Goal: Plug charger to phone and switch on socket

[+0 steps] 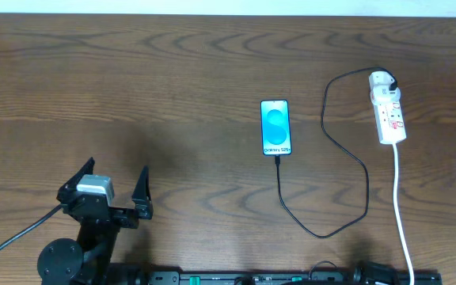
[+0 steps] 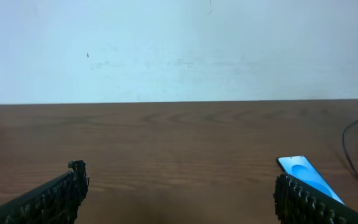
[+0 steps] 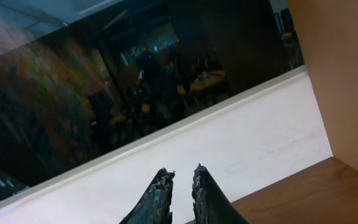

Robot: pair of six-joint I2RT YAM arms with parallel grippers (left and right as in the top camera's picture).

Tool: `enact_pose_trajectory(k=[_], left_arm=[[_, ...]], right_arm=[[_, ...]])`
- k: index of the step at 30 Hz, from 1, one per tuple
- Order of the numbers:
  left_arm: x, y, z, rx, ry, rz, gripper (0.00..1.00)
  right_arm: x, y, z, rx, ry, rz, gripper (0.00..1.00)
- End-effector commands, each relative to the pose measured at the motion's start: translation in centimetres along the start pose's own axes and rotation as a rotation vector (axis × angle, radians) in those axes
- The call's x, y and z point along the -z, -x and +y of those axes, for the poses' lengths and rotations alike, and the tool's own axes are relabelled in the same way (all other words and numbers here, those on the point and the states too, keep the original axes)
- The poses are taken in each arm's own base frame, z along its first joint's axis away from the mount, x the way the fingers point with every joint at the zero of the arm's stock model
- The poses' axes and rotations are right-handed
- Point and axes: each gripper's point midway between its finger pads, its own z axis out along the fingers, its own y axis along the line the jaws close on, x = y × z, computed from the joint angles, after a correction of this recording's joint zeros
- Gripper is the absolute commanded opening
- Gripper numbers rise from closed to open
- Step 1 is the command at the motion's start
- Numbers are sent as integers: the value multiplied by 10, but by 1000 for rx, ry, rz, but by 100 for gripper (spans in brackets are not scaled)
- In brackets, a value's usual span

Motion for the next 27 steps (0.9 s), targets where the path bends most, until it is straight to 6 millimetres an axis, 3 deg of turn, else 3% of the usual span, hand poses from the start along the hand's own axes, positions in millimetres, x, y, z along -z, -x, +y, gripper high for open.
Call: enact_pose_trajectory(k=[1,10,22,27], left_arm=[[7,7,0,52,5,-33,98],[30,18,-4,44,-8,-138,98],[-6,-3,1,74,-15,-193,98],[-27,-25,5,114,-20,-213,98]], right_arm=[[1,0,2,12,8,3,10],[1,-1,2,12,8,4,9],[1,0,2,12,8,3,9],[1,0,2,12,8,3,9]])
